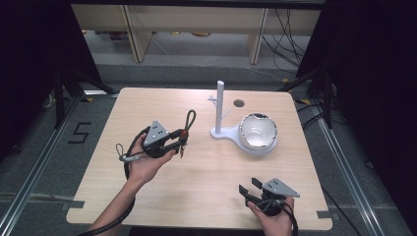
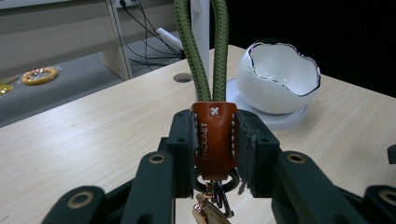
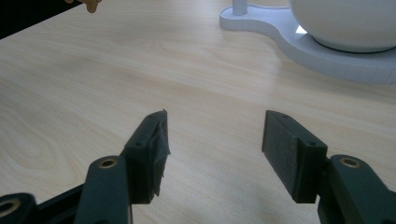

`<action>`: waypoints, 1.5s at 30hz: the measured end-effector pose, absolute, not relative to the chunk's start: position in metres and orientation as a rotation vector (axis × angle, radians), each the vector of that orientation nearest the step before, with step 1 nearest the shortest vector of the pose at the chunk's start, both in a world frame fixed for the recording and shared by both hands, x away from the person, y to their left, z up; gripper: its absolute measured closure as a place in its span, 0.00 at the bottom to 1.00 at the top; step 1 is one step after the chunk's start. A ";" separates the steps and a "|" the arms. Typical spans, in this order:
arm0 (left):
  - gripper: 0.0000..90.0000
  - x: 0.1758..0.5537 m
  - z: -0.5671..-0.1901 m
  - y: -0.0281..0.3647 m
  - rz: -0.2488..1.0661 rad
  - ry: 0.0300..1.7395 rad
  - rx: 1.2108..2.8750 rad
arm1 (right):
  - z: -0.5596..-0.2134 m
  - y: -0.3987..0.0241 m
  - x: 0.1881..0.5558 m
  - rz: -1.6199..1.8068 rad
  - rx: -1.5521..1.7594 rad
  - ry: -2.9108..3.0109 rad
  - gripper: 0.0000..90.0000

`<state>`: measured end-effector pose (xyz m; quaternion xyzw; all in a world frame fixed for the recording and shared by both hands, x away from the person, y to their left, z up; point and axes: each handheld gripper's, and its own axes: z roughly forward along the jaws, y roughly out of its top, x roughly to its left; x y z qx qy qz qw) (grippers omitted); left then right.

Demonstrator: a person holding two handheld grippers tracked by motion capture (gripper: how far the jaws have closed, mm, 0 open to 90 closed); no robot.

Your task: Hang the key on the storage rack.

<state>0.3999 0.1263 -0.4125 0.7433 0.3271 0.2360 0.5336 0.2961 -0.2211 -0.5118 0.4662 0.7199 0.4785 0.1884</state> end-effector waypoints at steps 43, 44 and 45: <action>0.76 0.417 -0.405 0.098 0.567 0.756 1.756 | -0.511 -0.223 0.295 1.365 1.324 2.021 0.46; 0.76 0.417 -0.404 0.097 0.568 0.755 1.756 | -0.511 -0.222 0.295 1.369 1.343 2.022 0.46; 0.76 0.418 -0.404 0.096 0.568 0.753 1.756 | -0.510 -0.222 0.294 1.365 1.350 2.023 0.46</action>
